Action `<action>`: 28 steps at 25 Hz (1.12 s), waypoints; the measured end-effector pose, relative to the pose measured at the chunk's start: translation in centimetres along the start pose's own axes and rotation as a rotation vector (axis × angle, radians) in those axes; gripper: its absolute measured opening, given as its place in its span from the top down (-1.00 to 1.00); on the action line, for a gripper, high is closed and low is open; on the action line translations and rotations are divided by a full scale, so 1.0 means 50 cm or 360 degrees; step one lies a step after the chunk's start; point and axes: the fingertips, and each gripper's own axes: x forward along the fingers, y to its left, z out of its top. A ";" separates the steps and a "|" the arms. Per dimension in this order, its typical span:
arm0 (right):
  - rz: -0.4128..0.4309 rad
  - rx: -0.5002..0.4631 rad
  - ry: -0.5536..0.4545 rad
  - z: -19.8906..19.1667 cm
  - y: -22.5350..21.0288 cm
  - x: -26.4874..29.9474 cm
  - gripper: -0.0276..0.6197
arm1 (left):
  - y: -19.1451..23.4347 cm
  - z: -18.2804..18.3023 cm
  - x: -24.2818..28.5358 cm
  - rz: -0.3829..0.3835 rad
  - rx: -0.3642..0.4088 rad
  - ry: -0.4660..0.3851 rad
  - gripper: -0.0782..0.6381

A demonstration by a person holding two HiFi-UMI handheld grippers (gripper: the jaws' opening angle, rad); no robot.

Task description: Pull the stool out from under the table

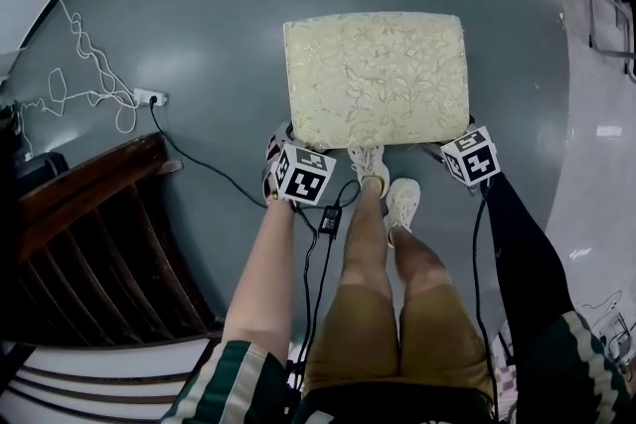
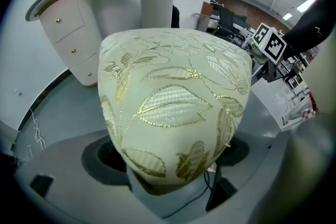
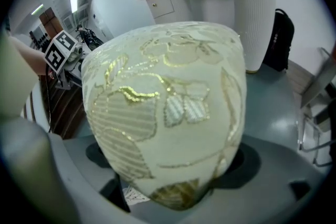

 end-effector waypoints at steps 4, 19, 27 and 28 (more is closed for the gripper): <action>0.0003 -0.0041 0.0004 -0.021 0.008 0.000 -0.71 | -0.019 -0.032 0.005 0.0016 -0.0031 0.0051 -0.54; -0.0091 -0.0175 0.0020 -0.036 0.060 0.036 -0.71 | -0.019 -0.156 0.038 -0.0022 -0.0183 0.0230 -0.52; -0.0123 -0.0176 0.0054 -0.049 0.071 0.061 -0.71 | -0.007 -0.178 0.054 -0.0029 -0.0163 0.0264 -0.51; -0.0128 -0.0179 0.0058 -0.052 0.071 0.063 -0.71 | -0.008 -0.180 0.057 -0.0023 -0.0161 0.0265 -0.51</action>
